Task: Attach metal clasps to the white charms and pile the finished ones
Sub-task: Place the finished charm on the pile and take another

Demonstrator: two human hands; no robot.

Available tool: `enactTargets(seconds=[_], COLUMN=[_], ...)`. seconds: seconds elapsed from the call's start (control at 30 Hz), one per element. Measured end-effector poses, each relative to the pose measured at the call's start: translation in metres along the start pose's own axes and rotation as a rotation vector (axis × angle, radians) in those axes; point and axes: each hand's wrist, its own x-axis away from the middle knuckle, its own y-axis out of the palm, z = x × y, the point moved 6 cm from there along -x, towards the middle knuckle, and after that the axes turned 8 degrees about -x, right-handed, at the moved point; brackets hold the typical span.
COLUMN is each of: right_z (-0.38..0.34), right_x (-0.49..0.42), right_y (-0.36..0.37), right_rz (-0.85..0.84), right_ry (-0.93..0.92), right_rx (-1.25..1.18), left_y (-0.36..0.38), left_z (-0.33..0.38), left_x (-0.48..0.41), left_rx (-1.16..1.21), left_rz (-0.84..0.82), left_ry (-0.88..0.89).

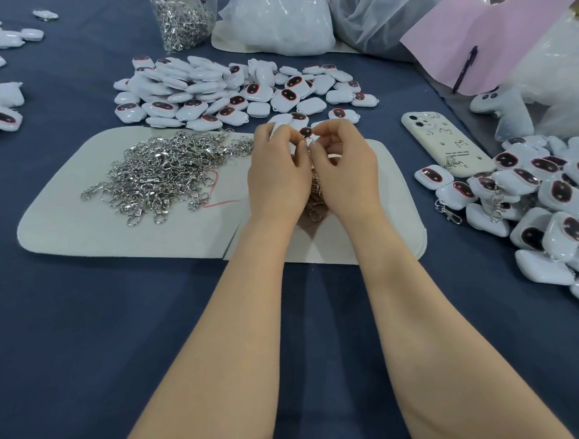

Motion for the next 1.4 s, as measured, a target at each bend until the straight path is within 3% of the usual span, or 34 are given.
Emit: enactTargets(seconds=[0.27,0.53,0.77,1.03,1.4], right_z=[0.002,-0.007,-0.008,-0.003,-0.002], right_x=[-0.002,-0.001,0.001,0.001,0.001], right_y=[-0.001,-0.001,-0.002,-0.002,0.001], right_rz=[-0.005,-0.011,0.043,0.063,0.025], right_ry=[0.008,-0.122,-0.024,0.034,0.019], right_rx=[0.073,0.202,-0.014,-0.027,0.008], left_y=[0.002,0.003,-0.002,-0.002,0.000], left_z=[0.001,-0.002,-0.003,-0.002,-0.002], left_x=[0.001,-0.001,-0.004,-0.003,-0.002], left_rx=[0.016,0.014,0.121,0.201,0.105], left_rz=[-0.043,-0.044,0.004,0.020,0.008], left_ry=[-0.008,-0.017,-0.056,-0.079,-0.035])
